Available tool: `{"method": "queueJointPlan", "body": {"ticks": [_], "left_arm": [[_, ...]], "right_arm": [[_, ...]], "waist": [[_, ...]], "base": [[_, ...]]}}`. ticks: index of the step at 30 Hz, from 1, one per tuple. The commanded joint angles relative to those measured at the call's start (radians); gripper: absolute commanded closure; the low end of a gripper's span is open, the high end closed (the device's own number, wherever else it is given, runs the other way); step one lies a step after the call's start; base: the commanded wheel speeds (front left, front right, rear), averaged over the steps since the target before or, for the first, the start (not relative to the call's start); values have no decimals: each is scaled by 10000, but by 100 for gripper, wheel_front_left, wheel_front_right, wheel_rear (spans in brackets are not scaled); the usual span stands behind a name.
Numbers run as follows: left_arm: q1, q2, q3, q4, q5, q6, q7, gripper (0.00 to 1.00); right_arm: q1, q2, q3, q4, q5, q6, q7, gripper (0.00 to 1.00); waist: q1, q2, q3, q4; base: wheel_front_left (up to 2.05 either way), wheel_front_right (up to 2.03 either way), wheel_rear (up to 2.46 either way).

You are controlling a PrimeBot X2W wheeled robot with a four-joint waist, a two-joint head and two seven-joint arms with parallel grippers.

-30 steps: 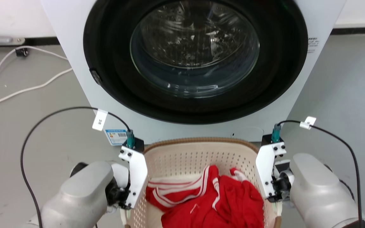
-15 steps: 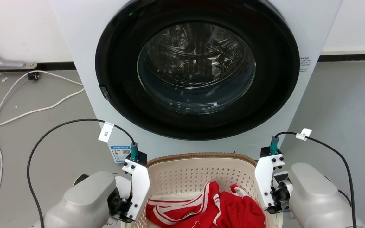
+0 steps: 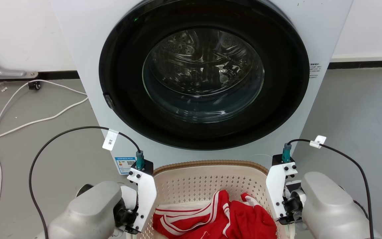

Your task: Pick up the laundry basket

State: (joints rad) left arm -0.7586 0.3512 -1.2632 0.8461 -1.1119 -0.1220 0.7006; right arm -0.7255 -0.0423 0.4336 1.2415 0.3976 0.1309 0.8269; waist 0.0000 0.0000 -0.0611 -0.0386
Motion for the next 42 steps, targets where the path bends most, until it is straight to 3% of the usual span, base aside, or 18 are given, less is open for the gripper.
{"method": "queueJointPlan", "body": {"ticks": [1, 42], "left_arm": [[-25, -13, -137, 9, 61, -137, 60, 100], [-277, 17, -225, 161, -133, -137, 285, 100]], "right_arm": [[-90, -146, 112, -60, -14, -2, -107, 100], [-456, -137, 508, 156, 483, -2, -96, 100]], "waist": [[0, 0, 4, 11], [0, 0, 35, 68]], "base": [[0, 0, 0], [0, 0, 0]]}}
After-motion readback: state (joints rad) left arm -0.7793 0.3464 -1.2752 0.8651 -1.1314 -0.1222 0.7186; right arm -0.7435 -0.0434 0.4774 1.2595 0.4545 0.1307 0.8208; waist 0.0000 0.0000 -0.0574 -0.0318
